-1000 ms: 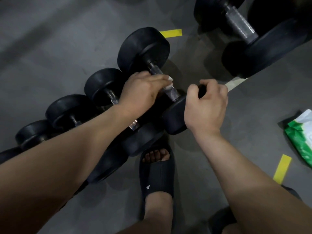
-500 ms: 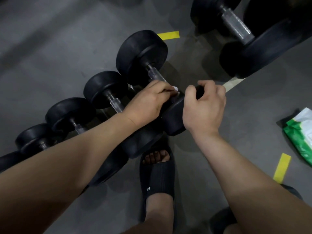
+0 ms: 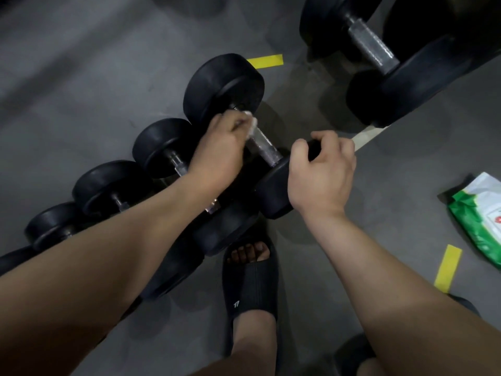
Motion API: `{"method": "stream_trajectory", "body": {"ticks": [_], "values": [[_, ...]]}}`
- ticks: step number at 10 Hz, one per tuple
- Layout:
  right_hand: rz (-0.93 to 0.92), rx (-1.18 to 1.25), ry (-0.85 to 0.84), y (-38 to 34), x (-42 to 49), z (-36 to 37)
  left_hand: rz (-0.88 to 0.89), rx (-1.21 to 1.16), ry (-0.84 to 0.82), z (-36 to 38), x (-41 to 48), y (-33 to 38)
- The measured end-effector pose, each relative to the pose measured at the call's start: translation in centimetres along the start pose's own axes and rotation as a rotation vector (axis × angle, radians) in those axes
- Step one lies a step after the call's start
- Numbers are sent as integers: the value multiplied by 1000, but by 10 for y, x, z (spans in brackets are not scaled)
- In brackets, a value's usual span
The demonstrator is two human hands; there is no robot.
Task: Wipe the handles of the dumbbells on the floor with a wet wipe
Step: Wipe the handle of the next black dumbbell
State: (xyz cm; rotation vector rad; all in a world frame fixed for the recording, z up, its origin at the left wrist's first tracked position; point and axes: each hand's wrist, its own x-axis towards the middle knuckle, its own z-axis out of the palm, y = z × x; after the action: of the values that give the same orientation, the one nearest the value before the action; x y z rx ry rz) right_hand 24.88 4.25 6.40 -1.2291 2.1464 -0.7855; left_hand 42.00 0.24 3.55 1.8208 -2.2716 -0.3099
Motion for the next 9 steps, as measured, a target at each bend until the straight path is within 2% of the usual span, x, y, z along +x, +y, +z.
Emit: {"method": "stream_trajectory", "body": {"ticks": [1,2,4,5,6,7,8,9], "values": [[14,16,-10,-2,1,-2,-18,84,-27,4,4,-3],[61,39,-57,-2,6,-4,-26,-46,20,4,-6,3],[155,104,-106,-2,24,-11,-5,-122,-29,-2,-4,5],[225,142,-166,0,40,-18,16,-155,14,2,5,11],[270,124,-212,-1,58,-27,100,-38,25,10,13,14],[181,-6,-182,1,68,-36,111,-93,65,15,21,15],[30,-121,-241,0,63,-41,42,-189,7,10,35,27],[-8,-153,-257,-3,58,-41,2,-202,-13,1,39,40]]}}
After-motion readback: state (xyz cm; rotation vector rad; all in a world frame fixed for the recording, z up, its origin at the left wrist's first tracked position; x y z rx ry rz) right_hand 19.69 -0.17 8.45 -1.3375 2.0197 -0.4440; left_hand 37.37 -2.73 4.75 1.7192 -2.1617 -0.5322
